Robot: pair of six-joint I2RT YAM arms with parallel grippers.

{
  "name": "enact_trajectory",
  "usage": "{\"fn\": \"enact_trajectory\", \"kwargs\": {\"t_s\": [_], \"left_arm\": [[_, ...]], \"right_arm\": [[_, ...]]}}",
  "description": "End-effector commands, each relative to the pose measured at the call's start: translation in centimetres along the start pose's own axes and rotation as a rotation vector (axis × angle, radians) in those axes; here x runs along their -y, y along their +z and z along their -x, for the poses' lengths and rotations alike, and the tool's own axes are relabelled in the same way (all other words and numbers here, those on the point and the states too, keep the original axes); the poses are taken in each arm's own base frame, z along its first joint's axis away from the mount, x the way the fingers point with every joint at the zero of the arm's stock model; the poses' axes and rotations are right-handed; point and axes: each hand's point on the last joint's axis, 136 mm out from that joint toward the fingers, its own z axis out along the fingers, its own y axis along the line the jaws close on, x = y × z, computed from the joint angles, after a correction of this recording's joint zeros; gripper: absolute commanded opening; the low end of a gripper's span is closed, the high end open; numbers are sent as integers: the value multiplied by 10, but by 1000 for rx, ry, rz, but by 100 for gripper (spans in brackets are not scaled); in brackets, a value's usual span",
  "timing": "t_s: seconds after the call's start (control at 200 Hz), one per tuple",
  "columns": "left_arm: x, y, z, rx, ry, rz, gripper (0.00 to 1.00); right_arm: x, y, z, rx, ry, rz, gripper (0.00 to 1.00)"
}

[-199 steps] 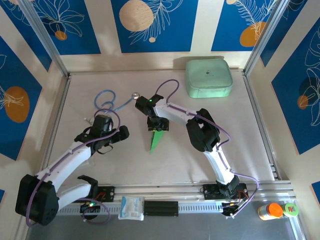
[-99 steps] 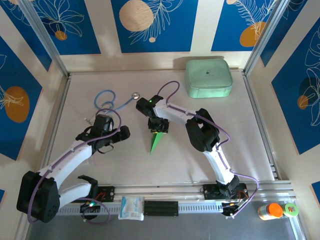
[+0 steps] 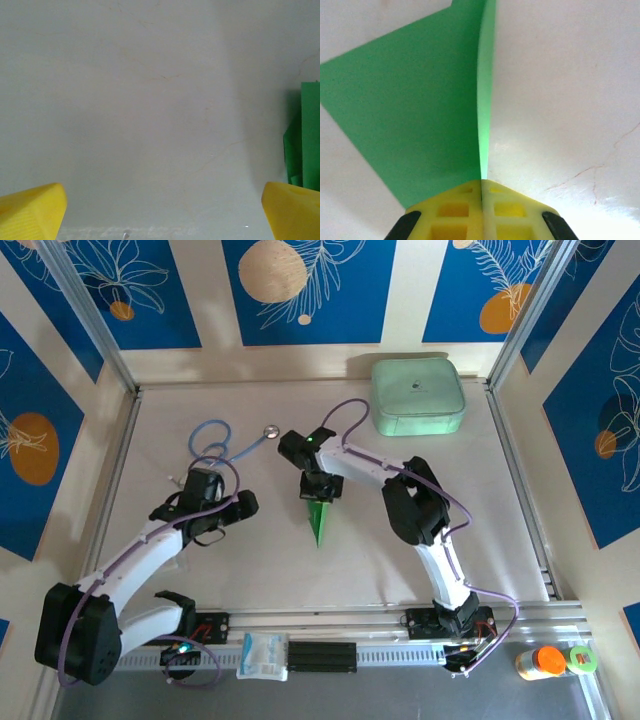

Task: Fold a paper plane with a square sheet of paper (pick it up from the middle)
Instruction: Turn over a paper plane at the center of the table.

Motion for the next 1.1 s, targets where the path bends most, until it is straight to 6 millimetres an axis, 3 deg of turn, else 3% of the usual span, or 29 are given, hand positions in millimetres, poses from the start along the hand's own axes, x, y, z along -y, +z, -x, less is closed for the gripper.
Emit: {"fn": "enact_trajectory", "kwargs": {"t_s": [0.0, 0.185, 0.305, 0.45, 0.69, 0.85, 1.096], "left_arm": [[0, -2, 5, 9, -36, -34, 99], [-2, -3, 7, 11, -105, -71, 99], [-3, -5, 7, 17, -133, -82, 99], [5, -4, 5, 14, -165, -138, 98], [39, 7, -3, -78, -189, -320, 77], [63, 20, -13, -151, -184, -400, 64], [74, 41, -19, -211, -184, -393, 48]], "right_arm": [[-22, -37, 15, 69, -107, 178, 0], [-76, -65, 10, 89, -343, 535, 0], [-94, -65, 0, 45, -379, 702, 0], [-97, -44, -6, -41, -329, 789, 0], [-89, -11, -14, -112, -273, 823, 1], [-85, 2, -19, -130, -256, 812, 2], [-83, 13, -23, -149, -231, 809, 1]]}}
